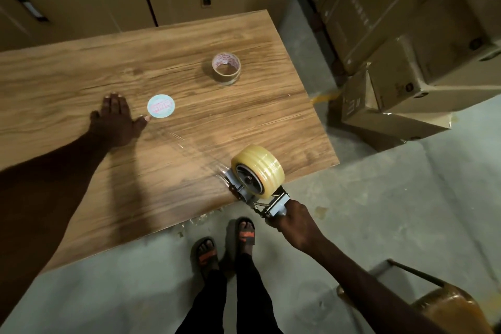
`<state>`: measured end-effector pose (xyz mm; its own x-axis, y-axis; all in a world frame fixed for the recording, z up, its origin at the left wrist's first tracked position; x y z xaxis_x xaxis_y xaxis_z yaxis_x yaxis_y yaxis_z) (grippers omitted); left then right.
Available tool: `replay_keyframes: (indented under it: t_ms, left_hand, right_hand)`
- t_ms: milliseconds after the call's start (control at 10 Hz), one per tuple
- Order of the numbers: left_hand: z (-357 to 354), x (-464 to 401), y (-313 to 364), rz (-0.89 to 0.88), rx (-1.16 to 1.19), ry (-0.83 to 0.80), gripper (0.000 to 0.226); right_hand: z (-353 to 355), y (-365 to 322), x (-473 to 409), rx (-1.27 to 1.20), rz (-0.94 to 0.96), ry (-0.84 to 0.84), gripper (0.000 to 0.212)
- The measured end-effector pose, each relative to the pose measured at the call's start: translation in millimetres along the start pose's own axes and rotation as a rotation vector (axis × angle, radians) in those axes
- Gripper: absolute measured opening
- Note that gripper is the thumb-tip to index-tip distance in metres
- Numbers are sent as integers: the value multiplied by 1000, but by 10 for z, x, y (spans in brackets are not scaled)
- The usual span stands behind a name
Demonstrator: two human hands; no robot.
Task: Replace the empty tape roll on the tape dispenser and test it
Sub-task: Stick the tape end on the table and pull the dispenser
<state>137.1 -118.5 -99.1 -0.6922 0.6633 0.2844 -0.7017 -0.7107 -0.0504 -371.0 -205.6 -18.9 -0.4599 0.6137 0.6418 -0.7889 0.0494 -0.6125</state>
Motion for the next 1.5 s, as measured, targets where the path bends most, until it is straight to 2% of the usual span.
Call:
replay_keyframes:
  t_ms: [200, 400, 500, 600, 700, 800, 900, 1000, 1100, 1300, 1500]
  left_hand:
    - [41, 17, 27, -11, 8, -25, 89]
    - [13, 41, 6, -44, 8, -11, 94]
    - [41, 48, 34, -29, 7, -10, 93]
    - [38, 42, 22, 0, 65, -60, 90]
    - [24, 51, 23, -25, 24, -26, 95]
    - [31, 71, 31, -29, 14, -20, 97]
    - [16, 64, 16, -10, 22, -8, 98]
    - [-3, 53, 45, -8, 33, -52, 99]
    - [50, 29, 47, -4, 49, -73, 99]
    - [104, 69, 80, 31, 116, -74, 97]
    - [91, 206, 130, 50, 199, -3, 87]
  right_hand:
    - [-31, -166, 9, -47, -169, 47, 27]
    - [-60, -187, 130, -157, -338, 36, 15]
    - [-29, -176, 163, -146, -368, 33, 17]
    - [94, -87, 216, 44, -312, 74, 18]
    - [284, 11, 307, 243, -262, 115, 13]
    - [429, 363, 513, 263, -379, 140, 17]
    - [521, 660, 800, -3, -529, 236, 27]
    - [538, 712, 939, -300, -579, 235, 21]
    - [506, 570, 865, -442, -540, 150, 23]
    - [421, 211, 588, -602, -476, -36, 39]
    - [226, -478, 214, -592, -366, -167, 22]
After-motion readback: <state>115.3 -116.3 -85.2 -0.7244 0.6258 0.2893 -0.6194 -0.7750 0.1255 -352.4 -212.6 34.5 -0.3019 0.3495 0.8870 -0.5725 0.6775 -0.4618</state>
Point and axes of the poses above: each hand's wrist, its own x-axis away from the middle knuckle, its own z-axis out of the back of the hand, y = z × x, the point moved 6 cm from there along -x, towards the middle knuckle, and after that the axes turned 3 degrees about -x, right-handed, at the moved point
